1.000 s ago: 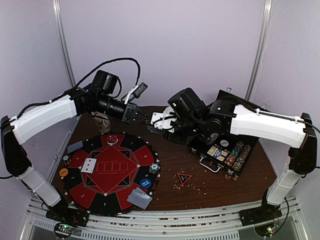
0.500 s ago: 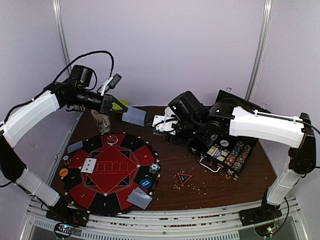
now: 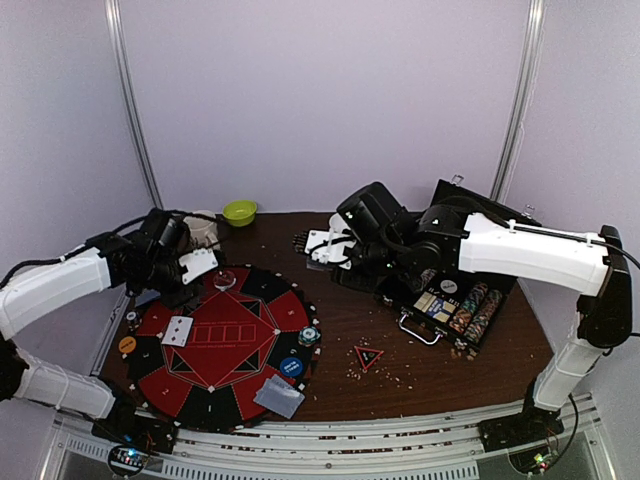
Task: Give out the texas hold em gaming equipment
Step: Flop the poker card into the community card area.
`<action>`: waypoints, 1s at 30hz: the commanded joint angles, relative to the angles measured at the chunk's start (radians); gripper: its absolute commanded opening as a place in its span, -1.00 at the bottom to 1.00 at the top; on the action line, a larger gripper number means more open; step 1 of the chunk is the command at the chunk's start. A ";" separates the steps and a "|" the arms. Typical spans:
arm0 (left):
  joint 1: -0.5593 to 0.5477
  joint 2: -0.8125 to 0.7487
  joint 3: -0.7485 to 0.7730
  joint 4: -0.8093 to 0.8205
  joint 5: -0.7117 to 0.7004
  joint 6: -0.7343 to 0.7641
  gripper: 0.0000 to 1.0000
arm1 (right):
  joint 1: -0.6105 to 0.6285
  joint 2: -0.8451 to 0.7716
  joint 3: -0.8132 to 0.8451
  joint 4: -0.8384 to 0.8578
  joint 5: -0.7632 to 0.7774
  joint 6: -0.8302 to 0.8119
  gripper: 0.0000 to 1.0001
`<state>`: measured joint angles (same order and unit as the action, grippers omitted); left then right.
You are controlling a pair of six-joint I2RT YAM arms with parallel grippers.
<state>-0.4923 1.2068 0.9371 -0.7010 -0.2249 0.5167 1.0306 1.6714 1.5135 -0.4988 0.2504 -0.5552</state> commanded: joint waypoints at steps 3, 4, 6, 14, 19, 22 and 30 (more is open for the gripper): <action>-0.065 -0.064 -0.192 0.373 -0.143 0.282 -1.00 | -0.003 -0.033 -0.003 0.003 0.004 0.000 -0.08; -0.078 -0.060 -0.216 0.420 -0.168 0.319 -1.00 | -0.004 -0.031 0.001 0.001 0.004 0.001 -0.08; -0.093 -0.038 -0.256 0.495 -0.225 0.378 -1.00 | -0.004 -0.027 0.008 -0.004 0.003 0.003 -0.08; -0.138 -0.008 -0.406 0.545 -0.222 0.538 -1.00 | -0.004 -0.020 0.016 -0.008 0.001 0.003 -0.08; -0.160 0.020 -0.375 0.350 -0.057 0.442 -1.00 | -0.004 -0.018 0.019 -0.009 -0.003 0.001 -0.08; -0.167 0.050 -0.369 0.328 -0.003 0.388 -1.00 | -0.004 -0.017 0.020 -0.005 -0.003 0.000 -0.08; -0.166 0.212 -0.262 0.160 0.060 0.222 -1.00 | -0.003 -0.028 0.016 -0.007 -0.002 -0.004 -0.08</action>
<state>-0.6548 1.3514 0.6235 -0.4465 -0.2188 0.8421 1.0306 1.6714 1.5135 -0.5018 0.2489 -0.5549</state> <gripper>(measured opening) 0.005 0.460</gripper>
